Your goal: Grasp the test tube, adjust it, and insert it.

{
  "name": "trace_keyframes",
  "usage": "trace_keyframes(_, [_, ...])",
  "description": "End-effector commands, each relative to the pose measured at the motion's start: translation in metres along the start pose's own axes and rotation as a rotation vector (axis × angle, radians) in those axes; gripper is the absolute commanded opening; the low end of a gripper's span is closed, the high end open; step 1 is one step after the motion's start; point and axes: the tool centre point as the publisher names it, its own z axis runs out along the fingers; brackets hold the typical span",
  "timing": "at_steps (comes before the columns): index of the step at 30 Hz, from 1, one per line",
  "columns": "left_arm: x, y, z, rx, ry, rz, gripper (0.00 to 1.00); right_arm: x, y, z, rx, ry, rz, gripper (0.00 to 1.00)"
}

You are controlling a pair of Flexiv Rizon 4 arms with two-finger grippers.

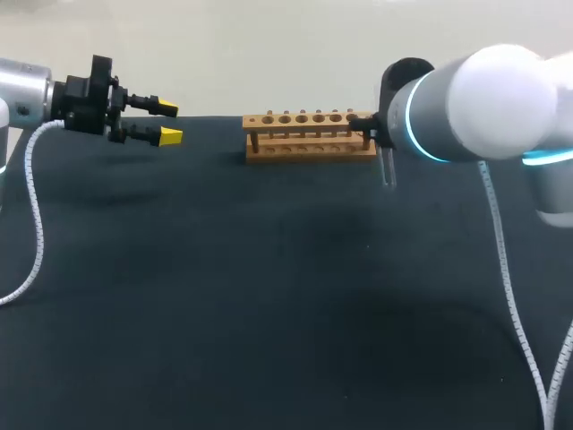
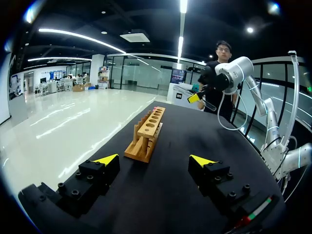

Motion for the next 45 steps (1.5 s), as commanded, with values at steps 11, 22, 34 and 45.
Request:
trace_keyframes(11, [0.001,0.001,0.0,0.003,-0.003,0.003,1.0,-0.001,0.024,0.053,0.04,-0.026,-0.087,0.0])
trace_keyframes(22, [0.001,0.001,0.0,0.003,-0.003,0.003,1.0,0.004,0.033,0.08,0.038,0.001,-0.076,0.0])
trace_keyframes(34, [0.001,0.001,0.0,0.003,-0.003,0.003,1.0,0.008,0.039,0.096,0.044,0.021,-0.072,0.0])
trace_keyframes(45, [0.001,0.001,0.0,0.003,-0.003,0.003,1.0,0.011,0.04,0.105,0.039,0.049,-0.08,0.0])
